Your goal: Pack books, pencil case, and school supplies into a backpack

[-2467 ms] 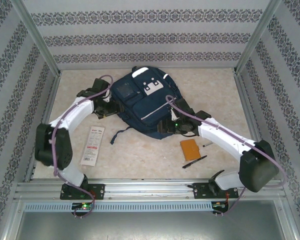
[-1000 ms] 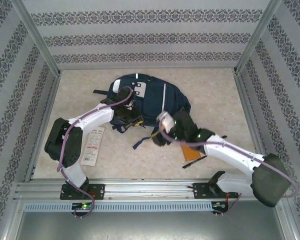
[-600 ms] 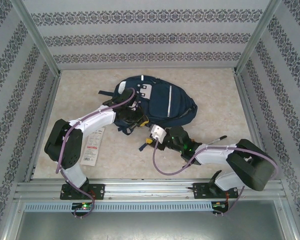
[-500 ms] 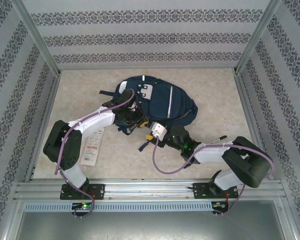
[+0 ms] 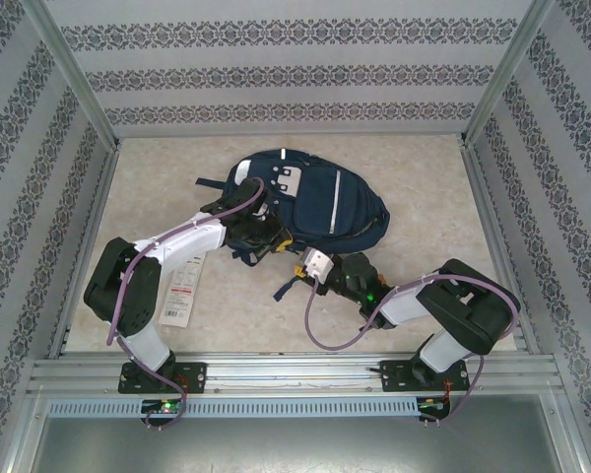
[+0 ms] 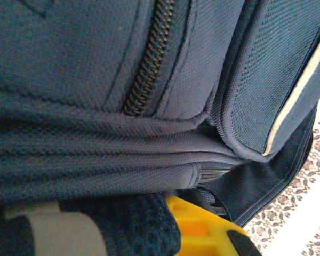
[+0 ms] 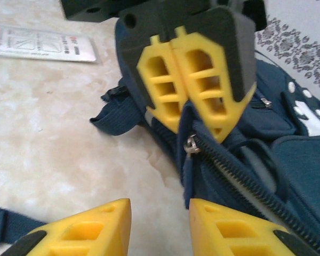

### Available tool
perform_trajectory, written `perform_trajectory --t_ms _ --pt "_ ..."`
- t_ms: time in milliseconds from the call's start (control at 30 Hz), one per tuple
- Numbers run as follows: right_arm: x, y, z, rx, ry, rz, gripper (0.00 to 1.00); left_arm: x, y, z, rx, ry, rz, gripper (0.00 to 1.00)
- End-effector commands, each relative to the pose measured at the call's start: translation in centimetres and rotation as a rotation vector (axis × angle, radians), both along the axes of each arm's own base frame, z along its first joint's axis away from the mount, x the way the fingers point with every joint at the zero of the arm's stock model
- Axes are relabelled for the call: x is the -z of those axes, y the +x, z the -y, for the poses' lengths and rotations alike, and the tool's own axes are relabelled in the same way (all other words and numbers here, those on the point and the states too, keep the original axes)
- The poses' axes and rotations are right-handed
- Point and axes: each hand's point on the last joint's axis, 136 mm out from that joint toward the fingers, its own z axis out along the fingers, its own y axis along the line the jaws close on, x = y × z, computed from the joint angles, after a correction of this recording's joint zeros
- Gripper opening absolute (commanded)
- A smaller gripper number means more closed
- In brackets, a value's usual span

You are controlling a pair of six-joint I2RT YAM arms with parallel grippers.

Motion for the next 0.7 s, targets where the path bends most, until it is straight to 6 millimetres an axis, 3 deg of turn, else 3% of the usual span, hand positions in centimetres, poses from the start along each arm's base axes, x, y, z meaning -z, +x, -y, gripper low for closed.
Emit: perform_trajectory --t_ms 0,233,367,467,667 --pt "-1.2 -1.2 -0.7 -0.083 0.051 0.022 0.33 -4.1 0.7 2.1 0.029 -0.106 0.085 0.0" --pt "1.3 2.3 0.6 0.106 0.009 -0.009 0.36 -4.5 0.9 2.4 0.012 -0.138 0.088 0.0" --pt "1.0 3.4 0.8 0.148 0.059 0.004 0.37 -4.7 0.4 2.5 0.02 -0.143 0.081 0.0" --pt "-0.4 4.5 0.3 0.157 0.103 0.035 0.38 -4.4 0.2 2.3 0.022 -0.13 0.076 0.0" --pt "-2.1 4.3 0.5 0.109 0.172 0.061 0.38 -4.1 0.0 2.2 0.011 -0.138 0.069 0.0"
